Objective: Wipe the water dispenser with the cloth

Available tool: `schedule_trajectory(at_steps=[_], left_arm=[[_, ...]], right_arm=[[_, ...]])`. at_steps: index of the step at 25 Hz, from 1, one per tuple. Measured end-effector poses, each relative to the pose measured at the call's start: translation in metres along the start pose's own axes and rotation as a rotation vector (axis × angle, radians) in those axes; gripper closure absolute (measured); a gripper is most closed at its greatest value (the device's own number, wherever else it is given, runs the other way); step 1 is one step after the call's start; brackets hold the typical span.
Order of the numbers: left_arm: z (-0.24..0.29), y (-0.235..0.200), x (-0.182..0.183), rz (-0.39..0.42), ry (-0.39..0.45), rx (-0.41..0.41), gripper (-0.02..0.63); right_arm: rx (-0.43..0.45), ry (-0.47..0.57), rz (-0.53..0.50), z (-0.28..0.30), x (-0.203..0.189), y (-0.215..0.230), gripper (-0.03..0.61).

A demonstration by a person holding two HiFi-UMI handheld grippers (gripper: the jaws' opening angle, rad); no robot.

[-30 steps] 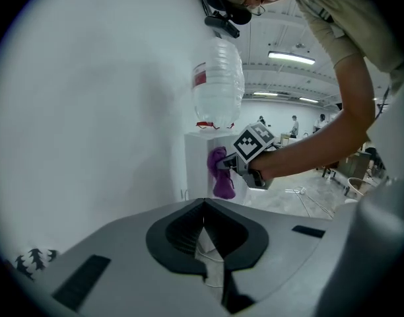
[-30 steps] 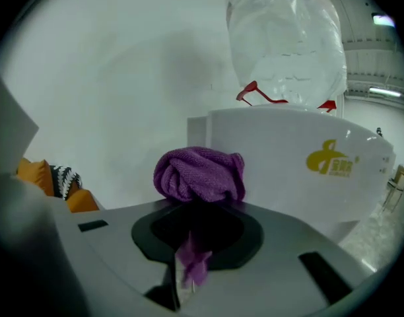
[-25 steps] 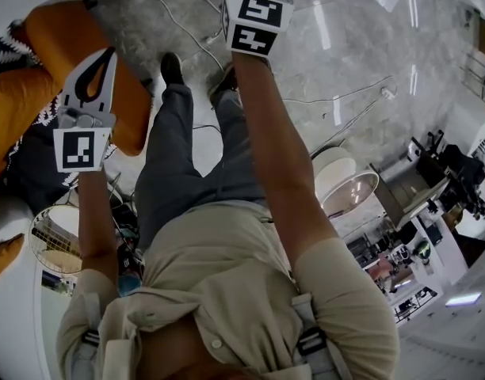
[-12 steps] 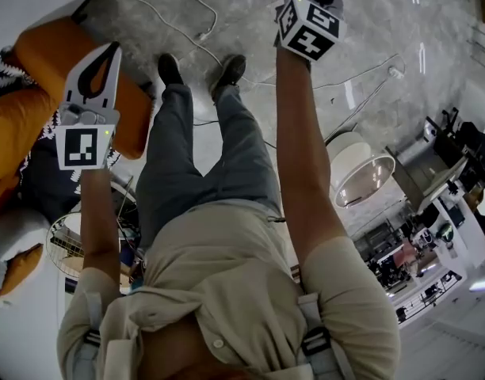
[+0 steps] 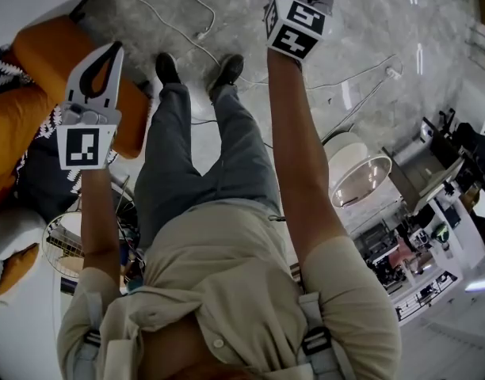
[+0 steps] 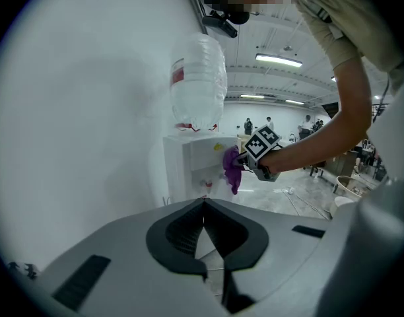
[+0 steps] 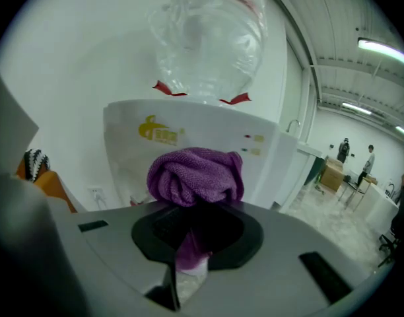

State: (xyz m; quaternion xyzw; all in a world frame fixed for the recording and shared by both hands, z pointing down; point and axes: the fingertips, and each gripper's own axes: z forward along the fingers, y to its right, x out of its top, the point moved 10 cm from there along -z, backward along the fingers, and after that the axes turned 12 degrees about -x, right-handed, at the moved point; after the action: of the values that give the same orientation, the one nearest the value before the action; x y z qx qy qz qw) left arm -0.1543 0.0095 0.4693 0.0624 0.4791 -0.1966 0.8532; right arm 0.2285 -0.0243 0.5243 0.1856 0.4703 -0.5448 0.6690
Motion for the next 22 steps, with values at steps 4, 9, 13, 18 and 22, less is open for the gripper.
schedule_trajectory(at_steps=[4, 9, 13, 18, 22], left_arm=[[-0.016, -0.009, -0.011, -0.031, 0.010, 0.039, 0.597], [-0.038, -0.025, -0.028, -0.066, 0.000, 0.084, 0.597], [-0.044, -0.030, -0.037, -0.083, -0.003, 0.104, 0.597], [-0.042, -0.030, -0.037, -0.071, -0.001, 0.087, 0.597], [-0.027, -0.026, -0.023, -0.048, 0.001, 0.053, 0.597]], right_arm=[[0.122, 0.015, -0.056, -0.002, 0.008, -0.057, 0.512], [0.251, 0.019, -0.085, -0.004, 0.019, -0.131, 0.512], [0.265, 0.006, -0.080, 0.000, 0.015, -0.143, 0.512], [0.216, 0.003, -0.066, -0.003, 0.011, -0.118, 0.512], [0.114, -0.019, -0.031, -0.001, 0.000, -0.065, 0.512]])
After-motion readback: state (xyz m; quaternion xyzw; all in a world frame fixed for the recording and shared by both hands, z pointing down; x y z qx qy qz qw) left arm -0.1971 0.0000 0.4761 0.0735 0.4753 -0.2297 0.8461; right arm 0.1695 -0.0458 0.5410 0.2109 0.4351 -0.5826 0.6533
